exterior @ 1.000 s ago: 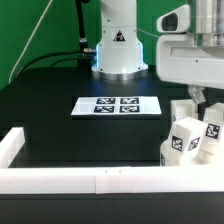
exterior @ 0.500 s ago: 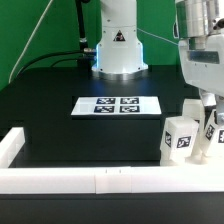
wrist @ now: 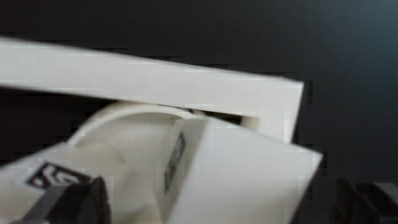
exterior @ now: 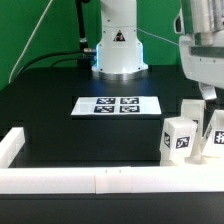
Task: Assemble stool
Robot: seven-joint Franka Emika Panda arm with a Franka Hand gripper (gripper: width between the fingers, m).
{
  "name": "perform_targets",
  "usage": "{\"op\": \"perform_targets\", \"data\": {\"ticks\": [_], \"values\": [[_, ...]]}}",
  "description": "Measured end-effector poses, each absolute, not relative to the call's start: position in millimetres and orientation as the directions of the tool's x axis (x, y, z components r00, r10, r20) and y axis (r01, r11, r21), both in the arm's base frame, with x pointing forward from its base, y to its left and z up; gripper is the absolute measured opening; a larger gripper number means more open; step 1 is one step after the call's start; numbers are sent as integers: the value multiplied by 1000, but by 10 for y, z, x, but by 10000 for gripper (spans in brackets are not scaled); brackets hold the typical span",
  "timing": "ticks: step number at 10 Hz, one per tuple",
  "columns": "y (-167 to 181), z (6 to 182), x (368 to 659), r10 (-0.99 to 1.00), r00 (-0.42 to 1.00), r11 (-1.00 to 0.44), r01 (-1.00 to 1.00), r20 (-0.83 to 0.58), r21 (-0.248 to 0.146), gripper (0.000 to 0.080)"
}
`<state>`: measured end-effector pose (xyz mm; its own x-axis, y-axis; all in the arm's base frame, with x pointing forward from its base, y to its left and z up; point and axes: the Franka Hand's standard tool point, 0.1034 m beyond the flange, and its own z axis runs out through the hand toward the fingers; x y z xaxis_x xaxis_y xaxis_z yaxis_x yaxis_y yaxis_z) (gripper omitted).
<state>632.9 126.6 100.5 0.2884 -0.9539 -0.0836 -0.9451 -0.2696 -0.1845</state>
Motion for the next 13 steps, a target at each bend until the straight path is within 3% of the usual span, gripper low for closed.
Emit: {"op": "perform_targets", "data": {"ticks": [2, 6, 7, 8, 11, 13], "values": [[1404, 1148, 6349, -848, 527, -512, -842, -55, -171, 645], [1391, 1133, 6346, -704, 710, -698, -694, -8, -178, 649], [1367, 1137, 6357, -484, 873, -869, -472, 57, -146, 649], [1392, 1125, 6364, -297, 951, -951, -287, 83, -115, 649], [1406, 1132, 6372, -125, 983, -989, -113, 133, -99, 649], [1355, 1119, 6380, 101, 984, -993, 109, 149, -47, 649]]}}
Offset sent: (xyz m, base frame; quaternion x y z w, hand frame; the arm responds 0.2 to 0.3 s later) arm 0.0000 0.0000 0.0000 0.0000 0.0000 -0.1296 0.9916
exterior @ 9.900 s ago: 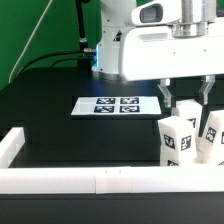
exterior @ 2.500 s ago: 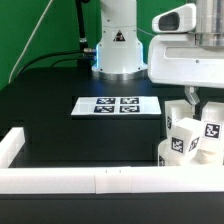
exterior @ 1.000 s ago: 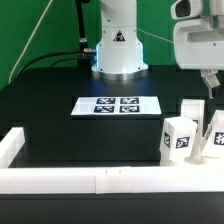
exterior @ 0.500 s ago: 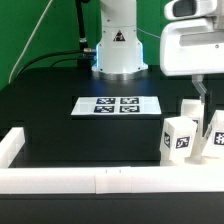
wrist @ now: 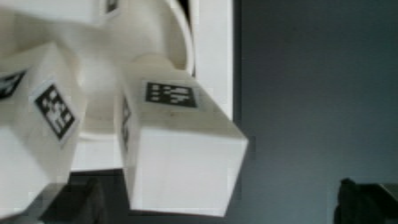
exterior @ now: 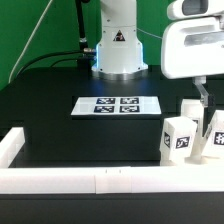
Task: Assemble stool
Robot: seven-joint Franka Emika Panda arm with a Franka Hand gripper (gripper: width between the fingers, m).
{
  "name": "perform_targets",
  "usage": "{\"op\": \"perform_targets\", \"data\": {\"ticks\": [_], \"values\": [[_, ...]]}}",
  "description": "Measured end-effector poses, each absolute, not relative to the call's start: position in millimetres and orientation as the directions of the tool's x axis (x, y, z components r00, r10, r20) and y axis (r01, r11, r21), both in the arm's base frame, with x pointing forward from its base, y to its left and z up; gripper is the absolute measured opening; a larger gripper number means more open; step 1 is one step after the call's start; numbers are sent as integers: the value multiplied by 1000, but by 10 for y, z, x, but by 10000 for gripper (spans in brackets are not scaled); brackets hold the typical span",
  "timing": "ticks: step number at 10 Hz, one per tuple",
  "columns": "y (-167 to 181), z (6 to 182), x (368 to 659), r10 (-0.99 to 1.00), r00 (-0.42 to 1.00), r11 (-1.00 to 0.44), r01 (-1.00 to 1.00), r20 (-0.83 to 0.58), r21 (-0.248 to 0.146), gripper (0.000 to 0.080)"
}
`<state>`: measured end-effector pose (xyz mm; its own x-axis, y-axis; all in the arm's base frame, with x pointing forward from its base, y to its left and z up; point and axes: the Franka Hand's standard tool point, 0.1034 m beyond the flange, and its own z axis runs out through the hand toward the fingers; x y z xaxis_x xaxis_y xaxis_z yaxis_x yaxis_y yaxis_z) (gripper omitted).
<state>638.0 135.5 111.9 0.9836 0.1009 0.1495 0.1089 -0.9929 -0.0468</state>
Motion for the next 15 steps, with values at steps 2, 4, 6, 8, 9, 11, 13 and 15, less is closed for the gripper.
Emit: {"op": "perform_targets", "data": {"ticks": [2, 4, 6, 8, 9, 11, 13, 15], "values": [[1383, 1080, 6386, 384, 914, -923, 383, 132, 34, 649], [1348, 1069, 6385, 525, 843, -851, 521, 119, 67, 649], [1309, 1068, 6393, 625, 774, -781, 618, 104, 91, 649], [1271, 1062, 6397, 712, 697, -701, 703, 82, 115, 649], [1251, 999, 6349, 751, 660, -658, 746, 22, 100, 649], [1190, 931, 6434, 860, 509, -503, 857, -41, 109, 649], [1202, 836, 6417, 879, 475, -467, 877, -52, 111, 649], [1218, 799, 6418, 871, 489, -482, 869, -46, 115, 649]]}}
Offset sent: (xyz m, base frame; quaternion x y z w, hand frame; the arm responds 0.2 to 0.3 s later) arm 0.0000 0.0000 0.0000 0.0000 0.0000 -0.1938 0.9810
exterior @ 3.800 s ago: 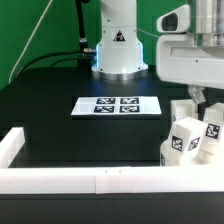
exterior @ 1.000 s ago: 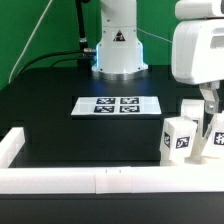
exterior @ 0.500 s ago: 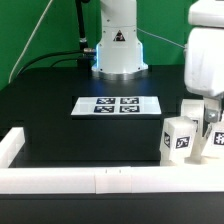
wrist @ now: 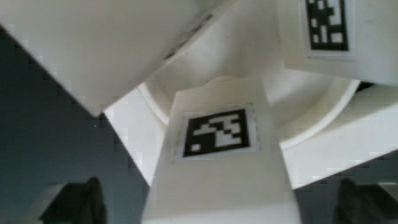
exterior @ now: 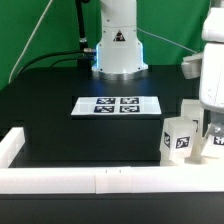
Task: Assemble stool
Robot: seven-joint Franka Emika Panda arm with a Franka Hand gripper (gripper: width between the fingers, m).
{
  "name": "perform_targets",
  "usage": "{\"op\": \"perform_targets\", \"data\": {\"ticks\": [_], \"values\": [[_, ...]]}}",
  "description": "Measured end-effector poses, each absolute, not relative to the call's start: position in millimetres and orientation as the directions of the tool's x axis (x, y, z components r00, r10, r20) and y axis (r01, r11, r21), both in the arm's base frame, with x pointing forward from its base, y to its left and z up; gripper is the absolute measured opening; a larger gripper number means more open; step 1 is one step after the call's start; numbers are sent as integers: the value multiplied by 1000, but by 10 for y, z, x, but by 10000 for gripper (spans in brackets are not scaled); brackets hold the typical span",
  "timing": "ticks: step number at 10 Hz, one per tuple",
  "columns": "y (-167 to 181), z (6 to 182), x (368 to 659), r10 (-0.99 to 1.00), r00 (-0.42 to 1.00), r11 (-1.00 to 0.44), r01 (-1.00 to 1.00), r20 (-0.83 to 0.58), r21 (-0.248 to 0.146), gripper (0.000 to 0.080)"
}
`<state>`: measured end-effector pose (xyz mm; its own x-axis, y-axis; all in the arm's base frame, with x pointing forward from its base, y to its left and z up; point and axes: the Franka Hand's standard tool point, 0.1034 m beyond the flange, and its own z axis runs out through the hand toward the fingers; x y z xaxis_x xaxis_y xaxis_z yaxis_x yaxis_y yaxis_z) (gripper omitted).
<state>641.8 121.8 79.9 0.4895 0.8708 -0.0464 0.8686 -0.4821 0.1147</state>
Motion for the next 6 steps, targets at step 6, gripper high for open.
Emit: {"op": "perform_targets", "data": {"ticks": [6], "values": [[1211, 795, 6418, 656, 754, -748, 652, -5, 122, 343]]}}
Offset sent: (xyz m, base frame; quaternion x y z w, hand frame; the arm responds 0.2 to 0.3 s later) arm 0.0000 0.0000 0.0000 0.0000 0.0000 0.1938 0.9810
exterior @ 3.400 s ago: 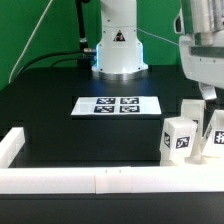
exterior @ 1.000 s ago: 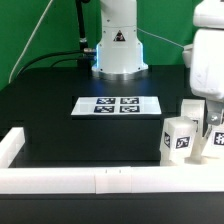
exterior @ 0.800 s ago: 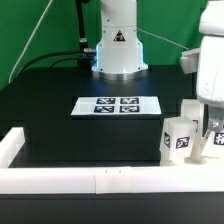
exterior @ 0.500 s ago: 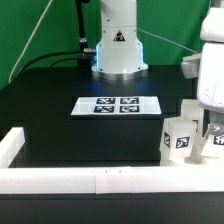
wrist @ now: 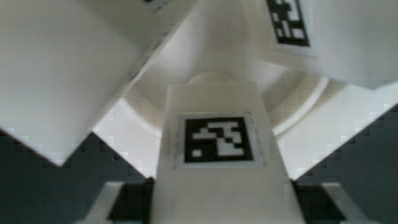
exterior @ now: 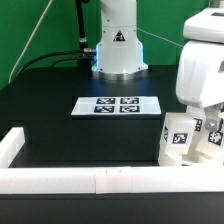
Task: Assemble stool
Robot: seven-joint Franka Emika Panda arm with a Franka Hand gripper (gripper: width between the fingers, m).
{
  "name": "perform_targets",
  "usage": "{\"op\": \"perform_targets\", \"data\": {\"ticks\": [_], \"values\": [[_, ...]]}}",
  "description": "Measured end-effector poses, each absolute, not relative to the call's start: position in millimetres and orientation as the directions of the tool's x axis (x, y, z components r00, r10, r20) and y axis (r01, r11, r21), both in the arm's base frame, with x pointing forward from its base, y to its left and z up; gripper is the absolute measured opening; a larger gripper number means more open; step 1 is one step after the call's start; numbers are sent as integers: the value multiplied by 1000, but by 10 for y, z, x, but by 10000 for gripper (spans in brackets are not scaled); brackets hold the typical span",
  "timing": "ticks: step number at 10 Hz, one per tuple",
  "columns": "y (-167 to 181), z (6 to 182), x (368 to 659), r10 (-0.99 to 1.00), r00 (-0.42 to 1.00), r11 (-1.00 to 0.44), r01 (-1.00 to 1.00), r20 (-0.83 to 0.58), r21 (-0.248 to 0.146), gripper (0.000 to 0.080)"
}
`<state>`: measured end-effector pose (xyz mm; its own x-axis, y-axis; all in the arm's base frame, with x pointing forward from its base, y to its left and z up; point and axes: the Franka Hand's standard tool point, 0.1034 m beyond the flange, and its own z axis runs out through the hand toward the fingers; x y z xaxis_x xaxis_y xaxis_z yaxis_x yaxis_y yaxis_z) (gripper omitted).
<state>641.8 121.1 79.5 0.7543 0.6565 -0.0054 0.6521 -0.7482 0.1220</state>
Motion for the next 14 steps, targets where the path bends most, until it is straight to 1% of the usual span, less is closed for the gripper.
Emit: {"op": "perform_targets", "data": {"ticks": [2, 3, 5, 7, 9, 12, 13, 14], "values": [[1169, 779, 6438, 577, 817, -812, 572, 11, 119, 342], [1081, 765, 6515, 506, 861, -859, 500, 38, 106, 342], [1037, 752, 6586, 277, 958, -960, 273, 78, 63, 343], [1019, 744, 6591, 23, 995, -1000, 21, 93, 22, 343], [1002, 741, 6590, -85, 992, -996, -85, 93, -5, 343], [952, 740, 6591, -296, 951, -955, -296, 90, -19, 343], [935, 740, 6592, -336, 938, -942, -335, 90, -22, 343], [858, 737, 6578, -505, 859, -863, -504, 90, -35, 343]]}}
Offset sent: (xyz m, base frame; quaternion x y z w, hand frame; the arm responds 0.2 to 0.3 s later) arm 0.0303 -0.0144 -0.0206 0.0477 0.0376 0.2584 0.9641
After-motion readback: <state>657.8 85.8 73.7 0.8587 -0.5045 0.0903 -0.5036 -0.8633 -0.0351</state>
